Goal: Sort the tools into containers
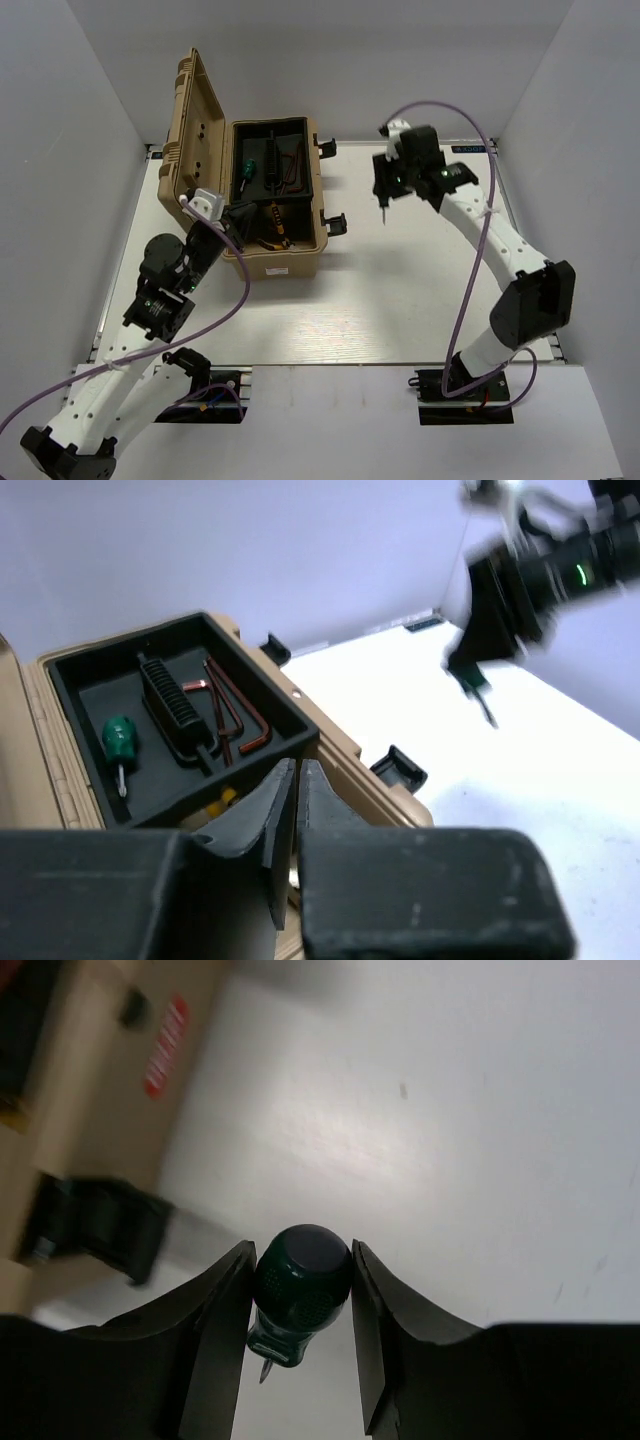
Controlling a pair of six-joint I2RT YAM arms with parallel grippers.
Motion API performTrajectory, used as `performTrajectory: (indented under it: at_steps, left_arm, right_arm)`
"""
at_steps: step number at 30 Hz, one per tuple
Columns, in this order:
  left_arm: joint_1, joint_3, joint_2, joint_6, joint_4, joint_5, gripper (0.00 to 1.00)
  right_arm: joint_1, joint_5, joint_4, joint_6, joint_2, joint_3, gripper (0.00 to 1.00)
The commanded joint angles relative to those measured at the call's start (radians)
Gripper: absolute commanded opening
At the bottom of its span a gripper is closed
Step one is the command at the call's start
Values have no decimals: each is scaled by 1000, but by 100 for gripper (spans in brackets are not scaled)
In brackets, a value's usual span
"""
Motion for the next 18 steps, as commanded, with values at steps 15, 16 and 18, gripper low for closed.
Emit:
performTrajectory:
  at_steps: [15, 16, 18]
  left_arm:
    - [16, -44, -12, 63, 27, -113, 35]
    - [16, -44, -12, 63, 27, -113, 35]
    - [16, -44, -12, 72, 18, -113, 35]
  right_arm:
    - [111, -434, 269, -50, 548, 776, 0]
    - [114, -451, 293, 0, 552, 776, 0]
    - [137, -500, 354, 10, 590, 810, 0]
